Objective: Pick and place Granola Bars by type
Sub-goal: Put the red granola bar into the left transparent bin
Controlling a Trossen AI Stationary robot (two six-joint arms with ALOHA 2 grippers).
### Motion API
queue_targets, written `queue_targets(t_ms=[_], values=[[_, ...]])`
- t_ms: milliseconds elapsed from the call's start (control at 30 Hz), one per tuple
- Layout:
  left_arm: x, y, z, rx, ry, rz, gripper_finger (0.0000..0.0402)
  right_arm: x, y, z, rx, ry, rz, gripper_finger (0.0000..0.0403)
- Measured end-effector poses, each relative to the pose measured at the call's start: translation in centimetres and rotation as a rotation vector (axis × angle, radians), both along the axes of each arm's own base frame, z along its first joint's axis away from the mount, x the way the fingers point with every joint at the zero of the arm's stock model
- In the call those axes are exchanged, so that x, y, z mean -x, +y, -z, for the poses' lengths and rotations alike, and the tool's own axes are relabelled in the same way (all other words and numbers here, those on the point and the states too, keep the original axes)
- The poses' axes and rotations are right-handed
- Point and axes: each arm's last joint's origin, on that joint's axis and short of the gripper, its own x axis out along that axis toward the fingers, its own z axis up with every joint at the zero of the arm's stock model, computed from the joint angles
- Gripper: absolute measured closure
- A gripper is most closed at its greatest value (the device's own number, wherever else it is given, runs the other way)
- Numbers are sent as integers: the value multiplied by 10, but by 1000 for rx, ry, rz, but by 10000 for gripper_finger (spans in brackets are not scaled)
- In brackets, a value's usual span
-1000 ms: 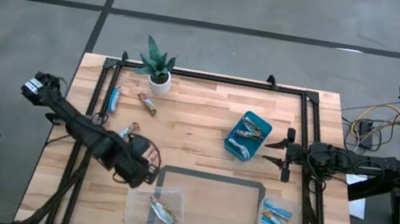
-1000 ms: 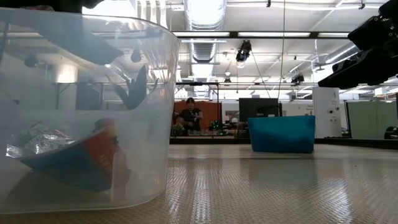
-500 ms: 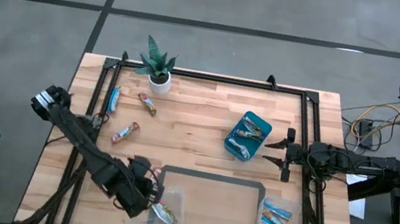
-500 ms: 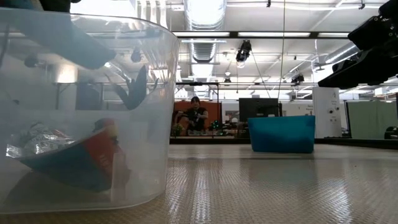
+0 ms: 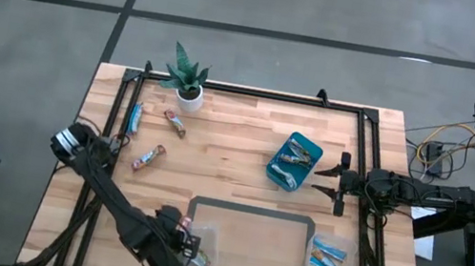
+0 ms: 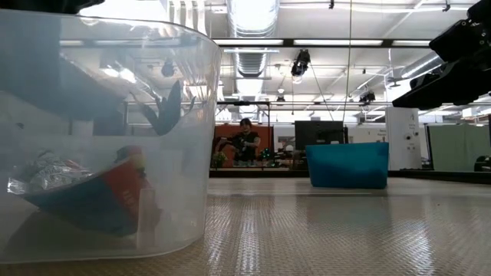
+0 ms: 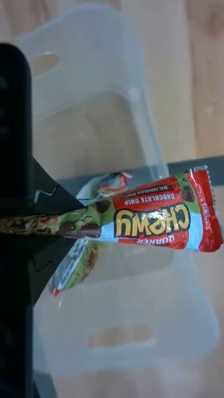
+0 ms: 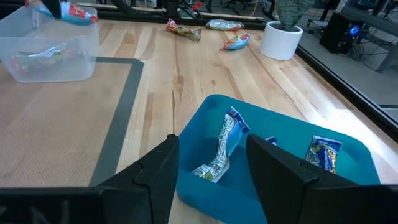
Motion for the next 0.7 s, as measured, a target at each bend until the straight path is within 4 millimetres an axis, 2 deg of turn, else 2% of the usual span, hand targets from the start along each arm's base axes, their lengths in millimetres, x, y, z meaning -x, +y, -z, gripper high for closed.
queue_targets(t_ms=[700], values=[[4, -19, 40, 15, 194, -75, 396, 0, 0, 0, 0, 0, 1, 227]])
